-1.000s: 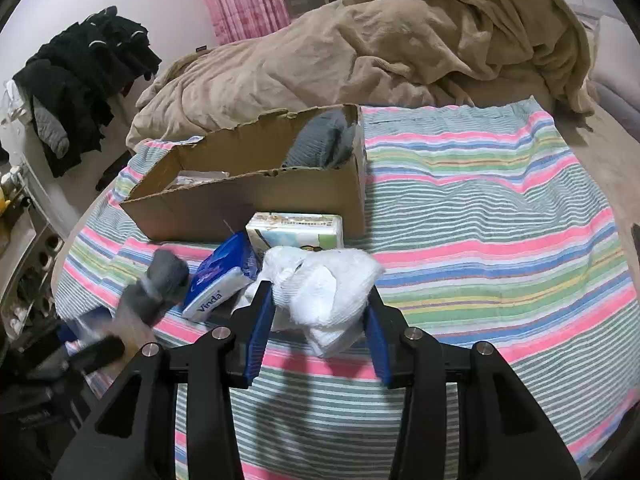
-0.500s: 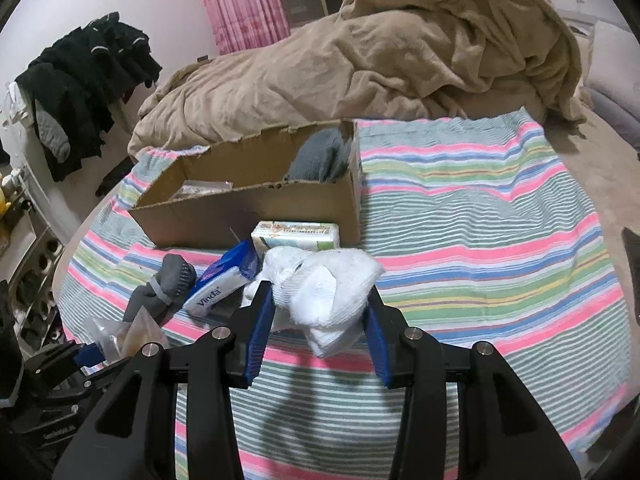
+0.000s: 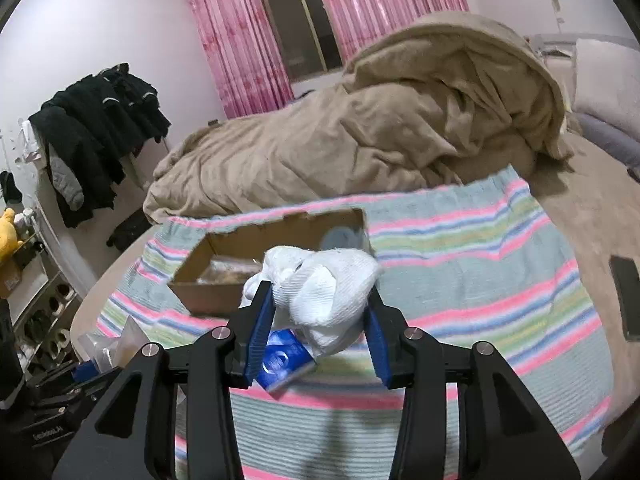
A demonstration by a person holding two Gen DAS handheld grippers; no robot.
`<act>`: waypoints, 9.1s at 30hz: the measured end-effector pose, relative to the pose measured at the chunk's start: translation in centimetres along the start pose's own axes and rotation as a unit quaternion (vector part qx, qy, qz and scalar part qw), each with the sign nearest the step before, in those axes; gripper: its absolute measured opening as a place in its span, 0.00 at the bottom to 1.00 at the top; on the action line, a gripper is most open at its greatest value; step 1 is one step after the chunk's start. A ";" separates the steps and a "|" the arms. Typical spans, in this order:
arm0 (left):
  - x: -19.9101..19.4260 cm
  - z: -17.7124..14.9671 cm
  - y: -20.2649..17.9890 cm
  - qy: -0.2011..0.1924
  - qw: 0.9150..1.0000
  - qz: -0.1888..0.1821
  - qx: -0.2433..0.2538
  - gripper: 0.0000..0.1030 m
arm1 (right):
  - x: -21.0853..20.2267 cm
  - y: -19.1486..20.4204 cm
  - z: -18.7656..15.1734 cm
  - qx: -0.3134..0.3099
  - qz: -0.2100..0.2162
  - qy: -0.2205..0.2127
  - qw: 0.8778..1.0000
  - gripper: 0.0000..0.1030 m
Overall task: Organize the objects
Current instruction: 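Carry both held items over the box and open both tools to drop them, then grasp the grey gloves with the left tool while the right tool grasps the tissue box, then lower the gloves and tissue box into the cardboard box and open both tools, then grasp the blue Vinda tissue pack with the right tool and lift it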
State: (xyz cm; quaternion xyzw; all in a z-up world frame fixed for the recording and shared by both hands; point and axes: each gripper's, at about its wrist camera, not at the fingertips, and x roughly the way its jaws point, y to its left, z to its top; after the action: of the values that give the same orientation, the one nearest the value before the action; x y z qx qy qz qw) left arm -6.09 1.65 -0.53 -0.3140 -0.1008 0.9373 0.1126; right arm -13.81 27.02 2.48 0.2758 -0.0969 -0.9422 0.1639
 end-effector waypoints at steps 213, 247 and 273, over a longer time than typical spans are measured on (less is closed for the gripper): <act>15.5 10.1 5.3 0.006 0.998 0.051 0.046 0.36 | 18.4 3.2 4.1 -0.031 -0.007 0.050 0.998 0.84; 9.8 0.9 3.9 0.066 0.996 0.046 0.033 0.79 | 8.9 2.7 -3.6 -0.097 0.005 0.087 0.991 0.84; 11.8 -0.7 4.4 0.101 0.993 0.057 0.035 0.79 | 12.0 5.5 -8.0 -0.165 0.008 0.152 0.974 0.60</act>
State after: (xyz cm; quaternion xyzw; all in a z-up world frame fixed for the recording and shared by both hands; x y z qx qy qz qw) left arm -15.45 0.81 -8.87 -0.4078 -0.0381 0.9088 0.0799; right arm -17.51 16.88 -8.48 0.3838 0.0842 -0.8910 0.2273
